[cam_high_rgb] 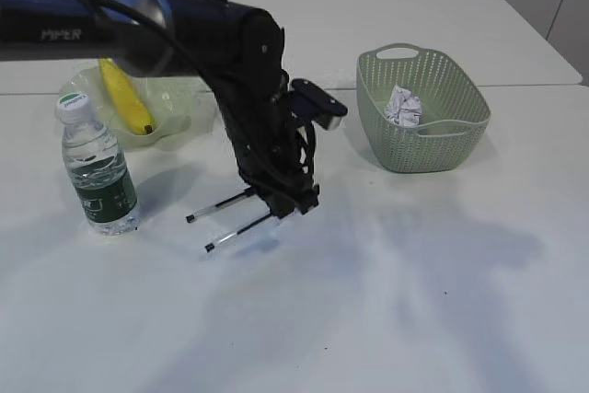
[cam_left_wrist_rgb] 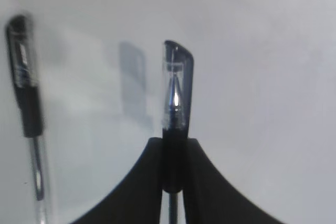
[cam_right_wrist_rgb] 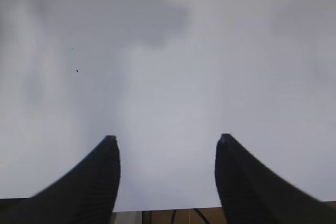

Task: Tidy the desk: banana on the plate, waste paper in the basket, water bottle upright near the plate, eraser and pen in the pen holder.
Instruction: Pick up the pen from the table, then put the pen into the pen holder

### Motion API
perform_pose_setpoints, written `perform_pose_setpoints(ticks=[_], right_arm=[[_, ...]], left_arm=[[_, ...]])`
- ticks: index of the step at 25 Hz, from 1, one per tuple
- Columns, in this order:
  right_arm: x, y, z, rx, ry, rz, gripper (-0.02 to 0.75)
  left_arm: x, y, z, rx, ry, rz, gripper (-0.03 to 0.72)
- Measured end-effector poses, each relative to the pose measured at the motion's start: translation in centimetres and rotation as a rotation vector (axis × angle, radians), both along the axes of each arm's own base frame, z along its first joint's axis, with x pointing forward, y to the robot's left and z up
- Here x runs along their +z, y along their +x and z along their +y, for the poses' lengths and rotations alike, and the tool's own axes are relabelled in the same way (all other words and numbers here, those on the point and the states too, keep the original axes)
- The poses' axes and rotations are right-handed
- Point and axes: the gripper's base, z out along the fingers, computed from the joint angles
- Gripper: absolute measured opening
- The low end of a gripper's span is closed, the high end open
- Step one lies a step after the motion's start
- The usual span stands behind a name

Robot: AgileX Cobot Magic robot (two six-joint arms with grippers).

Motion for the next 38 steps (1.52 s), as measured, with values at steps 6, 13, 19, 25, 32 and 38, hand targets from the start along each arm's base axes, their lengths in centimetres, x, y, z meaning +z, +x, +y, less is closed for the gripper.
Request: perform_pose_setpoints(ticks=[6, 13, 19, 25, 32, 38], right_arm=[[0.0, 0.0, 0.0, 0.0, 0.0, 0.0, 0.428], [0.0, 0.0, 0.0, 0.002, 0.0, 0.0, 0.428], [-0.2, 0.1, 0.0, 0.001, -0.001, 0.006, 0.428], [-0.5, 0.4, 0.1, 0.001, -0.003, 0.022, 0.428], [-0.8, 0.6, 0.1, 0.002, -0.004, 0.033, 0.428], [-0.8, 0.6, 0.1, 0.002, -0.004, 0.033, 0.428]], left_arm=[[3.2, 1.4, 1.5, 0.055, -0.082, -0.096, 0.044], [4.9, 4.7, 5.1, 0.267, -0.291, -0.144, 0.044], [5.8, 7.1, 7.0, 0.353, -0.405, -0.278, 0.044], [7.1, 8.5, 6.9, 0.386, -0.499, -0.457, 0.044], [8.5, 9.6, 7.1, 0.443, -0.587, -0.632, 0.044], [9.6, 10.3, 7.3, 0.477, -0.642, -0.767, 0.043]])
